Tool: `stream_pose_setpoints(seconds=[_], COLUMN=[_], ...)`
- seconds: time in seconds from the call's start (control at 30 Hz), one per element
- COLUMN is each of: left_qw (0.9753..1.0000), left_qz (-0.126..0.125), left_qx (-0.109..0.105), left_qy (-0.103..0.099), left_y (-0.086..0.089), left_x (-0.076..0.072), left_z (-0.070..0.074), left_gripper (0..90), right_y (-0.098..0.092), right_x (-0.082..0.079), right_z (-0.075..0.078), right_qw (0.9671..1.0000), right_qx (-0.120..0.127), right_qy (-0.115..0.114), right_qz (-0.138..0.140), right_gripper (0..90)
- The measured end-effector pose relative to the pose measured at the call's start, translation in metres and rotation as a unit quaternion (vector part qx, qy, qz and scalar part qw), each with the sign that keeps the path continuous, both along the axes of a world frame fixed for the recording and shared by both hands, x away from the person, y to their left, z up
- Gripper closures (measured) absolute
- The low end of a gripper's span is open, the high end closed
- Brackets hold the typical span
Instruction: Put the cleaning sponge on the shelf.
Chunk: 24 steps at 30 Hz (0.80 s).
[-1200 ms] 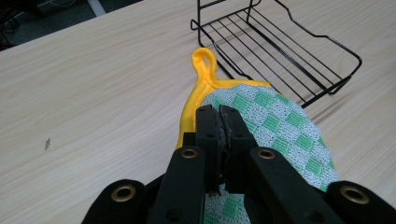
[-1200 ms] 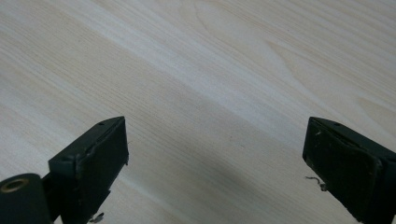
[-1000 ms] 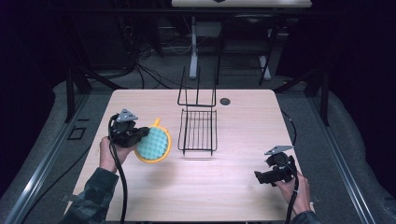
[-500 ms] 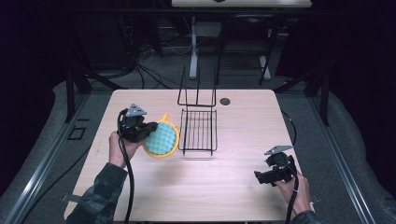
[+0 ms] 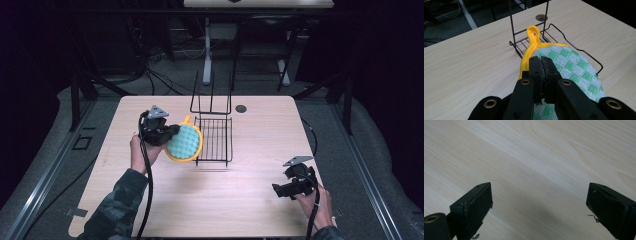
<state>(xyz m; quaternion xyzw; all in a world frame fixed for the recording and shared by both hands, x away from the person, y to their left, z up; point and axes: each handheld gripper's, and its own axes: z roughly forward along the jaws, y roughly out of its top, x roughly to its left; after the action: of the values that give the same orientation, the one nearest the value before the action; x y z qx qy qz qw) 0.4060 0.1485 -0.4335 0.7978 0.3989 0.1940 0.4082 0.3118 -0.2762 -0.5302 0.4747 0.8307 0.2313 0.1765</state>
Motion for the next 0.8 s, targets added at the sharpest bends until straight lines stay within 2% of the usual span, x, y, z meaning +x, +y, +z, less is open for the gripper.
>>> stream_pose_setpoints(seconds=[0.17,0.4,0.63,0.8], left_qw=[1.0,1.0,0.9998,0.9993], left_qz=[0.003,0.001,0.005,0.013], left_qx=[0.0,-0.008,-0.019,-0.034], left_qy=[0.0,0.003,0.006,0.008], left_y=[-0.011,-0.023,-0.033,-0.037], left_x=[0.009,0.014,0.019,0.023], left_z=[-0.005,-0.012,-0.02,-0.026], left_gripper=[87.9,87.9,87.9,87.9], right_y=[0.0,-0.001,0.0,0.001], right_x=[0.0,0.0,-0.001,-0.001], right_z=[0.0,0.0,0.0,-0.001], right_qw=[1.0,1.0,1.0,1.0], right_qx=[0.001,-0.001,-0.004,-0.005], right_qy=[0.001,0.001,0.006,0.004], right_qz=[0.0,0.001,0.006,0.006], right_gripper=[6.2,6.2,6.1,6.1])
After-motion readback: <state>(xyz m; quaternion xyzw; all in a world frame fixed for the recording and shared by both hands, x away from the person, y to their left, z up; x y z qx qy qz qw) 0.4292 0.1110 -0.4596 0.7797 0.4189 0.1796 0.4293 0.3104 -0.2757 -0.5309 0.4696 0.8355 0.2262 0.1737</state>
